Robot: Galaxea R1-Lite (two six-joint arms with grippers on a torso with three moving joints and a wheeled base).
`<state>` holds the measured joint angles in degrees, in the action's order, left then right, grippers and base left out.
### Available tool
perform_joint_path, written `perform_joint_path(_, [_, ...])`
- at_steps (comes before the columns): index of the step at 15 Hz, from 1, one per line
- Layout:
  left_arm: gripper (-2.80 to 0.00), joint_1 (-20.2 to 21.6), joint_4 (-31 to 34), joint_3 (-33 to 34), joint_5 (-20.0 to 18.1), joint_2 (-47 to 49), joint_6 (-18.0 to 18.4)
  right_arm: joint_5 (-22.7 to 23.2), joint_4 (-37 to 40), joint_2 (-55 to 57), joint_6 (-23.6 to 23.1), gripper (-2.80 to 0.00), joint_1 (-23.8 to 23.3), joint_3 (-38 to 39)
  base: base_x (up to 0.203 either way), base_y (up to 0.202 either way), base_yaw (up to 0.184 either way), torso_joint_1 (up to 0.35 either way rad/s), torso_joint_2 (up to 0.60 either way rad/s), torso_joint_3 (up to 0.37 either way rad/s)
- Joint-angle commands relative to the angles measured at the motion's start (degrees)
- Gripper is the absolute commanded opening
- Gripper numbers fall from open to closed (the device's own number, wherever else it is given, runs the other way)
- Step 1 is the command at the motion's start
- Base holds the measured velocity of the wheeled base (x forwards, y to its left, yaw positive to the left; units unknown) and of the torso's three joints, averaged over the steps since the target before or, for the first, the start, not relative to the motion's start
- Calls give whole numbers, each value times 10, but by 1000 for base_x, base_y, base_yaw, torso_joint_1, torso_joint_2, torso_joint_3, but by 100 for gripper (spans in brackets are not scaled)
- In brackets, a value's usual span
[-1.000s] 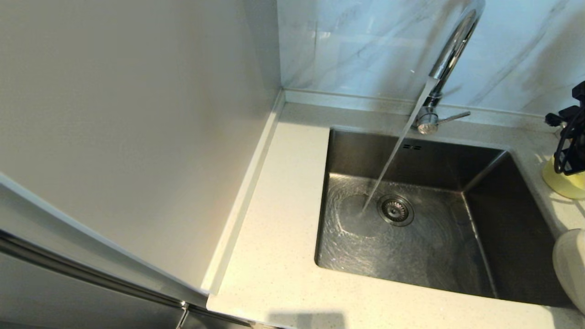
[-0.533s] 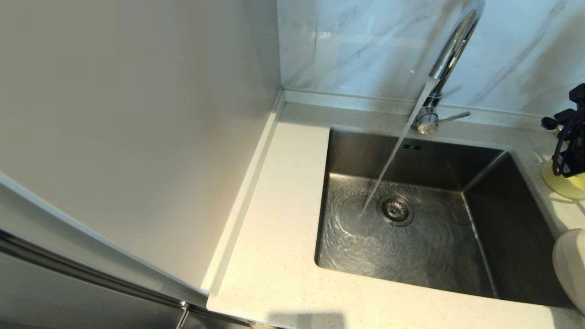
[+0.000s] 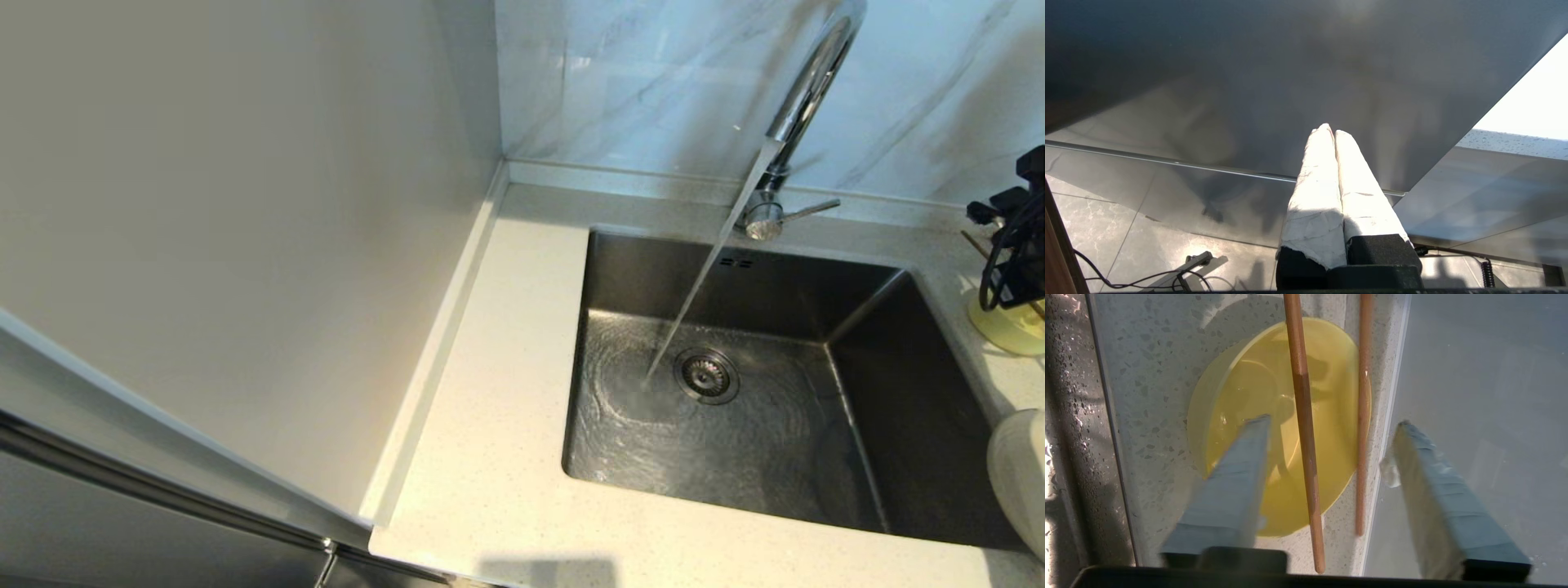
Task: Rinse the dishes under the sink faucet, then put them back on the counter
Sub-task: Place the chopsticks on the bowl, then pick up the plate
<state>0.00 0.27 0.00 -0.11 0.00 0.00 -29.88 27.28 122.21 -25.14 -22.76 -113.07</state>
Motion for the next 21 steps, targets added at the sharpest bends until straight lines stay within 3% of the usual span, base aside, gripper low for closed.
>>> perform_joint_path(1, [-280,0,0,0,0,0,0,-1,1,-2,-1,0,0,0,0,0,0,0,0,0])
perform_joint_path(10, [-280,0,0,0,0,0,0,6,-11,-26,15,0,-6,0,0,0,0,0,0,0])
perform_joint_path(14, [-280,0,0,0,0,0,0,69,13,-86,17,0,-23,12,0,0,0,0,0,0])
perform_joint_path(17, [-280,0,0,0,0,0,0,197,132,-183,50,0,-25,17,0,0,0,0,0,0])
perform_joint_path(21, [-280,0,0,0,0,0,0,427,414,-357,81,0,-43,30,0,0,0,0,0,0])
